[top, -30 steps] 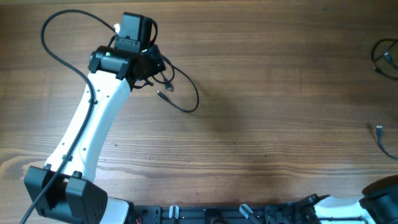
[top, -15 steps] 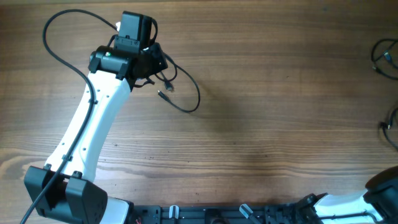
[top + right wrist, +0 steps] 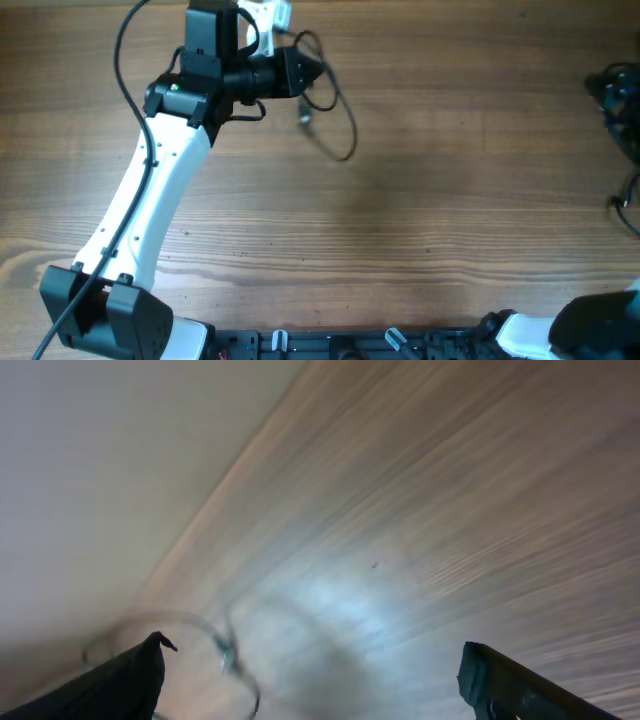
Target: Untangle cables
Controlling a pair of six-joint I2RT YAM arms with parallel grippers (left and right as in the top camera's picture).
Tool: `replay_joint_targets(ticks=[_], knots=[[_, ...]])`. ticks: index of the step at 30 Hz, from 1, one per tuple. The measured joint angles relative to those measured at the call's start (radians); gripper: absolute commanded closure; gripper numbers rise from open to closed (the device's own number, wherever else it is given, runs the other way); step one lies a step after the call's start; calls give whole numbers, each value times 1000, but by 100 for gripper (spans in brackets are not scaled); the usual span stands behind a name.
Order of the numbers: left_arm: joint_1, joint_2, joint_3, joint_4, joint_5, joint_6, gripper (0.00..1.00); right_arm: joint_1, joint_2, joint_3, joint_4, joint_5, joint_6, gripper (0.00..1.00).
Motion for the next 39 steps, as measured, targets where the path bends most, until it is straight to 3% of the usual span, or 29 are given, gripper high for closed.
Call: replay_joint_targets(ticks=[5, 14, 20, 25, 34, 37, 39], knots=[[-15, 0, -2, 208, 227, -96, 96, 65, -30, 0, -54, -32, -58, 4], [-79, 0, -2, 497, 330, -414, 96, 250, -31, 0, -66, -143, -190, 1], [-132, 0, -2, 512, 332, -486, 96, 492, -31, 0, 55, -212, -265, 1], [-164, 0, -2, 516, 339, -551, 96, 627, -29, 0, 208, -199, -219, 4], [-164, 0, -3, 643, 377, -692, 96, 651, 85, 0, 282, -251, -156, 36], [-164, 1, -3, 644, 377, -706, 94, 685, 106, 0, 318, -274, -134, 61], [-164, 1, -3, 647, 377, -707, 91, 693, 106, 0, 356, -286, -103, 84]])
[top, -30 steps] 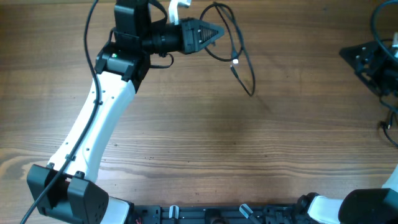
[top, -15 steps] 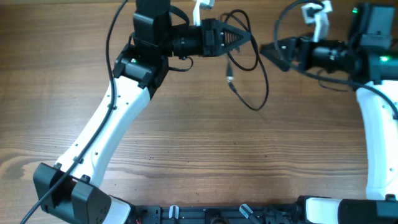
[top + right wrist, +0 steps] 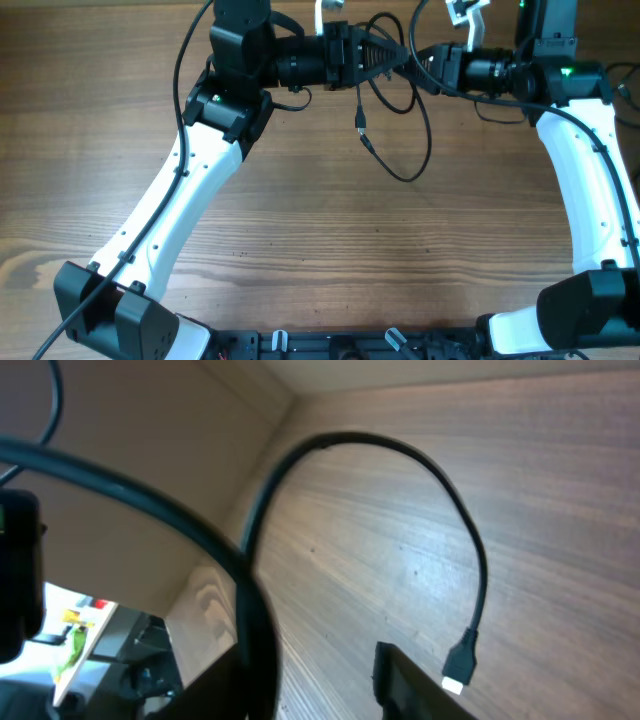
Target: Untangle cables
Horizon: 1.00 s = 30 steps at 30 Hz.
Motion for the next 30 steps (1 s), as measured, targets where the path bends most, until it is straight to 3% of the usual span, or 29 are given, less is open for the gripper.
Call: replay_joint_targets(ticks=[1, 2, 5, 7, 12, 16, 20, 25, 30], knots=[[0, 0, 0, -1, 0, 0, 89, 0, 0, 0, 12, -4, 23, 93], [0, 0, 0, 0, -1, 0, 84, -1, 0, 0, 19, -5, 48, 96], [0, 1, 0, -9, -4, 22, 77, -5, 0, 0, 34, -2, 90, 96], [1, 1, 0, -50, -9, 66, 64, -15, 0, 0, 32, 11, 115, 96], [5, 3, 3, -343, -121, 211, 47, -31, 0, 0, -51, 142, 167, 96], [53, 6, 5, -646, -369, 360, 41, -79, 0, 2, -147, 337, 179, 96], [84, 8, 3, -819, -651, 429, 36, -129, 0, 57, -132, 466, 182, 96], [84, 8, 3, -884, -834, 467, 36, -141, 9, 224, -121, 654, 193, 96], [84, 8, 3, -893, -875, 496, 36, -166, 63, 372, -64, 858, 192, 96]])
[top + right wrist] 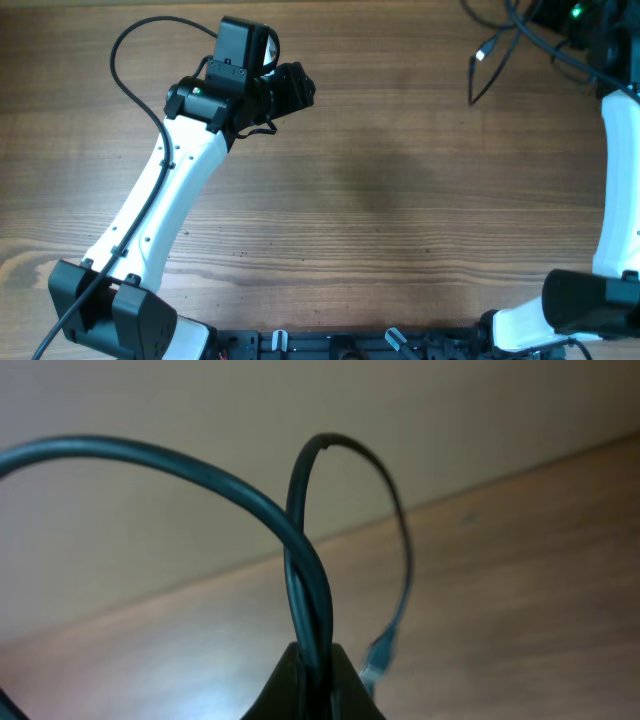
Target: Untangle cables
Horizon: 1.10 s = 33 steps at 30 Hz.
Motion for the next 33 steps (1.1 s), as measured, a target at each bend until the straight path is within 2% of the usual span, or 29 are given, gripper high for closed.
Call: replay_joint_targets(ticks=[4, 13, 14, 17, 18, 19, 25, 28, 33], knots=[[0, 0, 0, 0, -10, 4, 36, -8, 100, 16, 98, 157, -9, 95], [0, 0, 0, 2, -11, 5, 36, -26, 462, 16, 294, 532, -15, 95], [0, 0, 0, 1, -11, 5, 36, -32, 482, 16, 298, 545, -14, 92], [0, 0, 0, 8, -10, 5, 36, -66, 557, 16, 278, 578, -5, 35], [0, 0, 0, 13, -10, 5, 36, -75, 573, 16, 255, 583, 1, 22], [0, 0, 0, 18, -10, 5, 36, -83, 589, 16, 237, 586, 3, 17], [0, 0, 0, 32, -10, 5, 35, -112, 597, 16, 164, 532, 11, 1], [0, 0, 0, 33, -10, 7, 34, -113, 546, 16, 129, 397, -40, 0], [0, 0, 0, 35, -10, 8, 33, -113, 301, 16, 74, 269, -68, 0]])
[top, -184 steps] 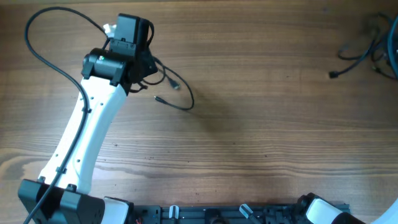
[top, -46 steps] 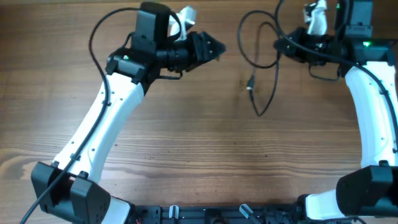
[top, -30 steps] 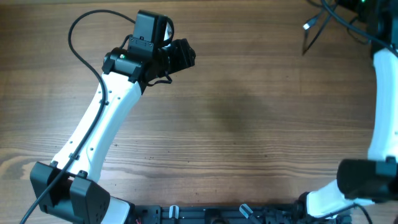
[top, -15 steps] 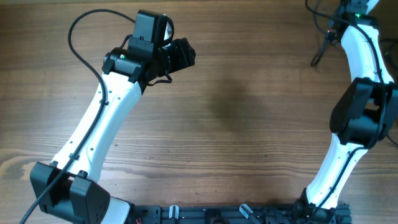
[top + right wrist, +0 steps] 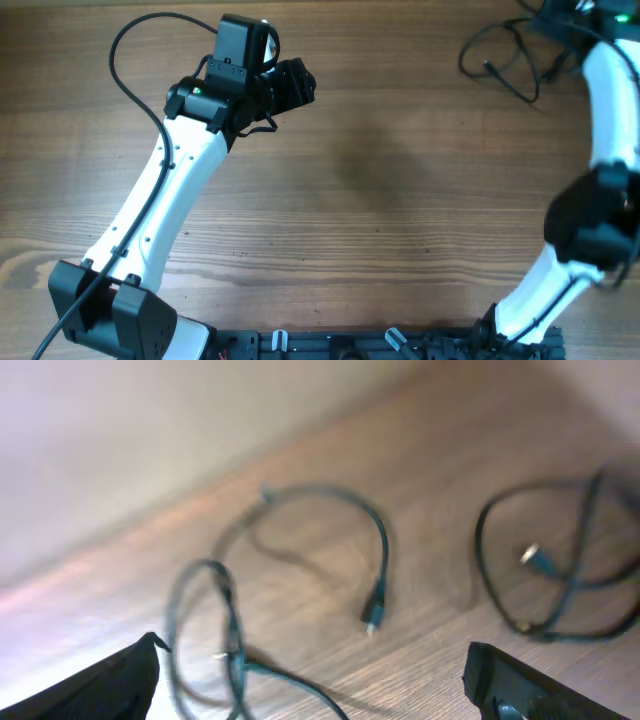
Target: Untangle cables
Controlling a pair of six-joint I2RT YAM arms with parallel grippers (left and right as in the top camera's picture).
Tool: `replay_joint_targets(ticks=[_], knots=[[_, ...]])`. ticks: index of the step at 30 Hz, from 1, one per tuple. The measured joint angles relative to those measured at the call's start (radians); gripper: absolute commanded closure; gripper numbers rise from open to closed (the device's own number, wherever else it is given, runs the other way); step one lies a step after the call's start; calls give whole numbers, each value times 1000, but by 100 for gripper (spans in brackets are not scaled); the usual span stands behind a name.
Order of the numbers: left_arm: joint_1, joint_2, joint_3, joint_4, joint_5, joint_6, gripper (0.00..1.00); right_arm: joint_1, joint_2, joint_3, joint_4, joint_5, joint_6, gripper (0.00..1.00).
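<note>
Dark cables (image 5: 503, 57) lie loose on the wooden table at the far right. In the right wrist view they show as a loop (image 5: 215, 622), a curved cable ending in a plug (image 5: 376, 608), and another tangle (image 5: 560, 575) to the right. My right gripper (image 5: 312, 652) hovers open above them with nothing between its fingers; in the overhead view only its arm (image 5: 605, 90) shows. At the far left, my left gripper (image 5: 298, 85) points right, looks open and holds no cable.
The table's back edge and a pale wall run just behind the cables. The left arm (image 5: 170, 190) slants across the left half of the table. Its own black lead (image 5: 130, 45) arcs above it.
My right gripper was shut on a dark cable held up in the air. It is now open, and the cables lie on the table below it. The left arm has not moved.
First my left gripper held a cable bundle at the far left while the right gripper was open elsewhere. Then both grippers held the bundle between them at the back centre. Later the left was empty and the right held cables at the far right, where they now lie released.
</note>
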Motion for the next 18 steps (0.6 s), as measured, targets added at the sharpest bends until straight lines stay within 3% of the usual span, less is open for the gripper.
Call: replay_joint_targets(ticks=[4, 6, 8, 12, 18], knots=[[0, 0, 0, 0, 0, 0, 28, -1, -158, 10, -54, -29, -4, 0], [0, 0, 0, 0, 0, 0, 20, -2, -192, 10, -94, -50, -6, 0], [0, 0, 0, 0, 0, 5, 1, -5, -204, 9, -145, -97, -16, 0], [0, 0, 0, -11, -1, 12, 0, -5, -280, 6, -217, -227, -31, 0], [0, 0, 0, -49, -1, 13, 0, -5, -534, 8, -333, -389, -96, 0]])
